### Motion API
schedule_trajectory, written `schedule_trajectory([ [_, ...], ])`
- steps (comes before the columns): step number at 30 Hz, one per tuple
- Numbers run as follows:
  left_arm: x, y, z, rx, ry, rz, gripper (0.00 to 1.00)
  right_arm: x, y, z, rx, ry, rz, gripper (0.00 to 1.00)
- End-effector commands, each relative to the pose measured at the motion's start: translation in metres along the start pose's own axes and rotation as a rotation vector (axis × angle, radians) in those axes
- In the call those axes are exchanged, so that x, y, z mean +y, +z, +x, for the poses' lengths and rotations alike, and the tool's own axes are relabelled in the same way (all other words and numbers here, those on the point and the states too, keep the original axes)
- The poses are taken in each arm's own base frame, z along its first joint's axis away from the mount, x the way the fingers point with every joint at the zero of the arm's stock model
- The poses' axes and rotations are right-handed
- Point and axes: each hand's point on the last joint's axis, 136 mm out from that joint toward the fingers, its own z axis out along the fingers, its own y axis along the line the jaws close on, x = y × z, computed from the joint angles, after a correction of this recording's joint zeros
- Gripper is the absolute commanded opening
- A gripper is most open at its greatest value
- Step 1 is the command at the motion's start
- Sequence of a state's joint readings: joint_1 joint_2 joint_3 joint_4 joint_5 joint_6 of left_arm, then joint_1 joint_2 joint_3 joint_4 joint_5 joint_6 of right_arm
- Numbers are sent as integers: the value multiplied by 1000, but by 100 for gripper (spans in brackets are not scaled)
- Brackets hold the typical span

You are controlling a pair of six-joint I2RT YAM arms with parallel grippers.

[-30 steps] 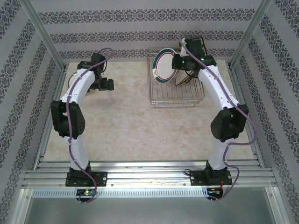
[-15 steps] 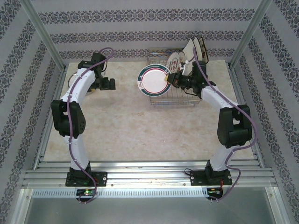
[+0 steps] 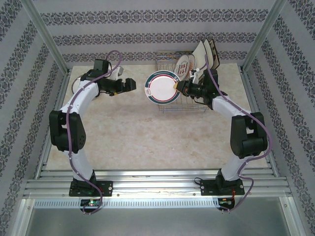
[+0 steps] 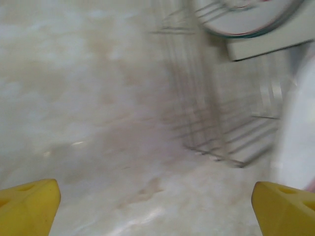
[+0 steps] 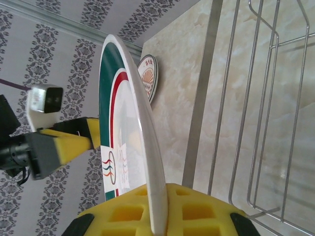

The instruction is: Unload the plates from the dish rack

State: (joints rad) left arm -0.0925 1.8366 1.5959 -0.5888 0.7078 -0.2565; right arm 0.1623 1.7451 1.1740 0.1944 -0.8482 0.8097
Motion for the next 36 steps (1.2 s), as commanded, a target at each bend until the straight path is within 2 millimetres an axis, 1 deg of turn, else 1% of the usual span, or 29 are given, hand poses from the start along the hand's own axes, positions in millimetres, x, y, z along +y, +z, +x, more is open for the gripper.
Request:
schedule_trajectory([
  [1, -56, -9, -15, -66, 91, 267, 100, 26, 11, -9, 11, -55, -84, 0],
  [5, -60, -1, -12, -57, 80, 309, 100, 32, 24, -10, 30, -58, -101, 0],
  [8, -58, 6, -10, -41, 69, 313, 98, 38, 33, -9, 45, -59, -116, 0],
  [13, -55, 12, -9, -26, 56, 311, 88, 50, 42, -7, 61, -73, -141, 0],
  [15, -55, 12, -10, -25, 56, 315, 80, 53, 44, -8, 64, -77, -147, 0],
  [16, -56, 12, -11, -26, 54, 320, 78, 54, 45, -7, 66, -75, -149, 0],
  [19, -56, 13, -12, -28, 49, 328, 65, 57, 46, -7, 67, -80, -156, 0],
  [22, -56, 14, -13, -28, 44, 332, 45, 57, 47, -6, 72, -80, -157, 0],
  [25, -55, 16, -12, -26, 34, 336, 31, 54, 48, -5, 78, -73, -153, 0],
  [27, -55, 16, -12, -25, 28, 338, 24, 52, 49, -5, 78, -70, -150, 0],
  [29, -54, 18, -12, -22, 23, 340, 12, 52, 49, -5, 79, -71, -151, 0],
  [30, -55, 17, -13, -22, 23, 341, 8, 52, 49, -5, 79, -71, -150, 0],
  [32, -56, 17, -13, -22, 21, 344, 0, 52, 49, -6, 76, -72, -145, 0],
  [34, -56, 17, -13, -24, 17, 346, 0, 50, 49, -6, 74, -68, -133, 0],
  [35, -55, 17, -15, -27, 13, 346, 0, 48, 49, -7, 71, -66, -125, 2],
  [36, -54, 18, -15, -27, 5, 345, 0, 47, 48, -7, 68, -65, -119, 7],
])
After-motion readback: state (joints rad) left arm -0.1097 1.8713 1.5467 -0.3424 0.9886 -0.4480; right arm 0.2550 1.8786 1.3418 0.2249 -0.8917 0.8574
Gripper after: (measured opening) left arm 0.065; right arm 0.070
